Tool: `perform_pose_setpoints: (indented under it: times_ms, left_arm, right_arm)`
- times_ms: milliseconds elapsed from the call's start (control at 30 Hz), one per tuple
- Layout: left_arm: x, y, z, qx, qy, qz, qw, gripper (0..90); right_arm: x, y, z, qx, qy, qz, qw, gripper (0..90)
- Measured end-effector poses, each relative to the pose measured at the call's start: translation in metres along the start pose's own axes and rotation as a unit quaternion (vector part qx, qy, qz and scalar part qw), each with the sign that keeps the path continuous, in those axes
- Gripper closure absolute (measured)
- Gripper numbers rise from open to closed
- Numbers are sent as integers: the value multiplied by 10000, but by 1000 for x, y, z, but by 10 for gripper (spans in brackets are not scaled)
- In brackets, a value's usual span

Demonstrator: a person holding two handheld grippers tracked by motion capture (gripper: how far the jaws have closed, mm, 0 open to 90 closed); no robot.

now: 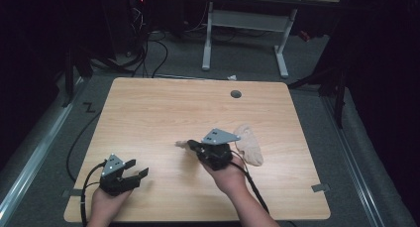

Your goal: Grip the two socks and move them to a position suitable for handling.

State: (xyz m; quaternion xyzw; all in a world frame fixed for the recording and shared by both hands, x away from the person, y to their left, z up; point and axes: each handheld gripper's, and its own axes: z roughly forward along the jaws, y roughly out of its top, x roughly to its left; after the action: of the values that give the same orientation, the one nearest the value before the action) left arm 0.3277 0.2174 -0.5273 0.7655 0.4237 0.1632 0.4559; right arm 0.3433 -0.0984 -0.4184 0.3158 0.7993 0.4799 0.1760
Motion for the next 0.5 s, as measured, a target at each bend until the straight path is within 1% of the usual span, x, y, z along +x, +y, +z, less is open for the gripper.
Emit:
perform_pose_setpoints:
  times_ms: [33,67,133,200,233,267,333,400,433,467,500]
  left_arm:
    - [0,0,0,0,0,0,10000,369]
    - [1,0,-1,-20,10,-17,10000,369]
    - [1,0,-1,-19,5,-25,10000,369]
    - [1,0,-2,-5,-11,-31,10000,369]
    - [1,-1,-1,-10,-11,-27,10000,369]
    - [0,-1,-1,1,-20,-18,10000,369]
    - [-1,-1,-1,-10,-20,2,10000,369]
    - [-1,-1,-1,0,-27,7,10000,369]
    - [-1,-1,-1,0,-27,7,10000,369]
    - [-2,-1,0,16,-37,15,10000,369]
    - [-2,-1,0,16,-37,15,10000,369]
  right_arm:
    - [0,0,0,0,0,0,10000,895]
    - [13,7,8,-82,188,-94,9997,894]
    - [25,15,12,-166,340,-206,9991,894]
    - [31,21,14,-214,369,-313,9986,894]
    - [32,22,15,-214,382,-308,9986,894]
    - [30,22,16,-197,369,-283,9987,894]
    - [25,19,17,-93,243,-296,9992,894]
    - [16,12,19,7,155,-202,9997,894]
    - [16,12,19,7,155,-202,9997,894]
    - [6,2,19,155,2,-84,9998,894]
    - [0,-4,19,212,-51,12,9998,894]
